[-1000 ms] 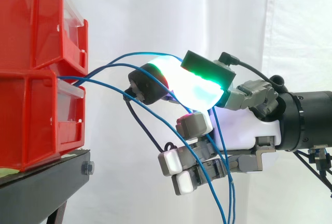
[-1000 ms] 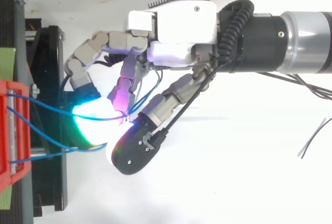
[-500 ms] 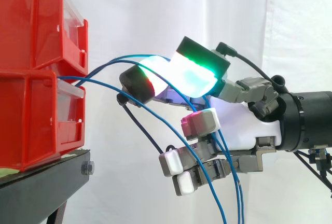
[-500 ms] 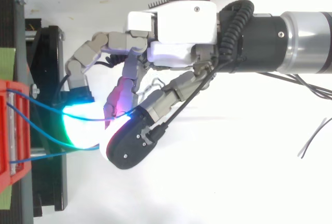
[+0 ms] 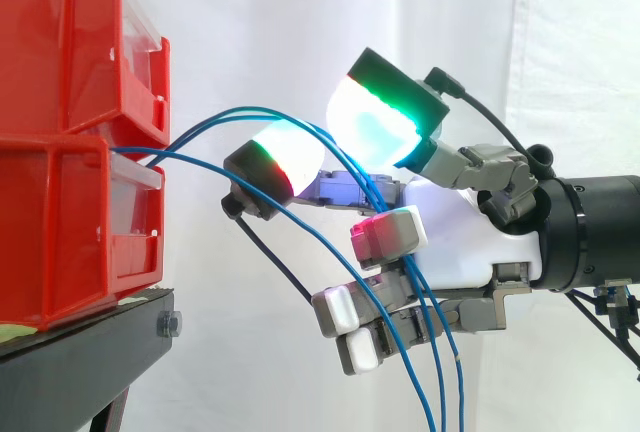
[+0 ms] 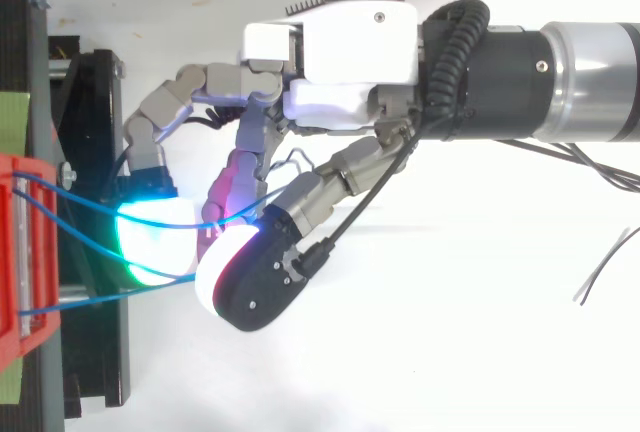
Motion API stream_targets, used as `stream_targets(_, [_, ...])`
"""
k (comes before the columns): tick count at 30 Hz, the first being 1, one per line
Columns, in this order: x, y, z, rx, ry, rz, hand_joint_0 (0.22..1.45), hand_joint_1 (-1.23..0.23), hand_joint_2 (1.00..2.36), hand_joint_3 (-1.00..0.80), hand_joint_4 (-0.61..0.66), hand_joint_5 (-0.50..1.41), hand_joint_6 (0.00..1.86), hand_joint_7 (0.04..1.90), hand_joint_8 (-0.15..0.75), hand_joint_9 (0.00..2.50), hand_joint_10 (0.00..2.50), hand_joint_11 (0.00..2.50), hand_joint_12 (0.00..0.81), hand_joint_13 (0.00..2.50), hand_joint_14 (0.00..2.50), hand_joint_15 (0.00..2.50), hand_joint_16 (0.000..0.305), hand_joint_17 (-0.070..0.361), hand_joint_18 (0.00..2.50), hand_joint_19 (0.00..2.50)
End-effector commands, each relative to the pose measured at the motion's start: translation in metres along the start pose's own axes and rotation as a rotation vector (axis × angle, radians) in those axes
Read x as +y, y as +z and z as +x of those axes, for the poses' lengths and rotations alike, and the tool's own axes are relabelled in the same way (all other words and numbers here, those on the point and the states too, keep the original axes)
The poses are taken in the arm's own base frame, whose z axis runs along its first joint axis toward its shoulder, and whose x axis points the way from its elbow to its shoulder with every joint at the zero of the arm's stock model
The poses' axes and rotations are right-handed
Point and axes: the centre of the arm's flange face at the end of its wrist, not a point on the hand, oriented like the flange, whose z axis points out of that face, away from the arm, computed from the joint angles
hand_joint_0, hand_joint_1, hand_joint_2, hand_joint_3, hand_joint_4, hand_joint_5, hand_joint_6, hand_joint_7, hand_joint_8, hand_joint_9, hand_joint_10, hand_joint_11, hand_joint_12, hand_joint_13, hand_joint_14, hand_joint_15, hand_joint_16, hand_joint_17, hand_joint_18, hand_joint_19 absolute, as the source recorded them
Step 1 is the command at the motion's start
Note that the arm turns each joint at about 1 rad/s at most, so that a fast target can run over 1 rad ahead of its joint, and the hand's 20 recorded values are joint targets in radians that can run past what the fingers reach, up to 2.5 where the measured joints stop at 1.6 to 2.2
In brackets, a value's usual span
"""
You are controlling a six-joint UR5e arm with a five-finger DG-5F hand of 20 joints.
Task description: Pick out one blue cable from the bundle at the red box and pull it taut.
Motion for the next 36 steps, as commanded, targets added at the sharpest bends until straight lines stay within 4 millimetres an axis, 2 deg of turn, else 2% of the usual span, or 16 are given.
stream_targets(1, [-0.0002, -0.0002, 0.0000, 0.000, 0.000, 0.002, 0.43, -0.91, 1.00, -0.50, -0.16, -0.09, 0.81, 0.93, 0.206, 1.43, 0.03, 0.69, 0.308, 1.03, 0.02, 0.51, 0.050, 0.112, 0.87, 0.58])
stream_targets(9, [0.0000, -0.0002, -0.0012, -0.002, 0.000, 0.000, 0.40, -0.85, 1.00, -0.50, -0.16, -0.10, 0.82, 0.89, 0.210, 1.42, 0.02, 0.68, 0.314, 1.04, 0.02, 0.49, 0.052, 0.118, 0.89, 0.56])
stream_targets(14, [0.0002, -0.0001, -0.0012, -0.001, 0.000, -0.001, 0.44, -0.62, 1.00, -0.50, -0.18, -0.09, 0.82, 0.89, 0.205, 1.42, 0.03, 0.68, 0.306, 1.03, 0.02, 0.50, 0.050, 0.112, 0.87, 0.58])
stream_targets(17, [-0.0001, -0.0004, -0.0012, -0.002, 0.000, 0.002, 0.47, -0.55, 1.00, -0.50, -0.20, -0.09, 0.81, 0.91, 0.199, 1.43, 0.03, 0.69, 0.297, 1.02, 0.02, 0.51, 0.047, 0.107, 0.85, 0.59])
stream_targets(21, [0.0003, -0.0003, -0.0023, -0.003, 0.000, -0.001, 0.49, -0.54, 1.00, -0.50, -0.21, -0.09, 0.80, 0.92, 0.196, 1.42, 0.02, 0.69, 0.290, 1.02, 0.02, 0.51, 0.046, 0.103, 0.84, 0.60])
stream_targets(29, [-0.0002, -0.0008, -0.0024, -0.003, 0.000, 0.003, 0.55, -0.64, 1.00, -0.50, -0.22, -0.09, 0.78, 0.98, 0.181, 1.42, 0.03, 0.72, 0.275, 1.01, 0.02, 0.52, 0.043, 0.096, 0.82, 0.63])
stream_targets(32, [0.0000, -0.0008, -0.0032, -0.002, 0.000, 0.002, 0.54, -0.55, 1.00, -0.50, -0.22, -0.09, 0.78, 0.98, 0.183, 1.43, 0.03, 0.72, 0.274, 1.01, 0.02, 0.53, 0.043, 0.097, 0.83, 0.62])
stream_targets(36, [0.0001, -0.0005, -0.0019, 0.002, 0.000, 0.000, 0.55, -0.54, 1.00, -0.50, -0.22, -0.09, 0.78, 0.99, 0.183, 1.43, 0.03, 0.73, 0.276, 1.01, 0.02, 0.53, 0.043, 0.097, 0.82, 0.63])
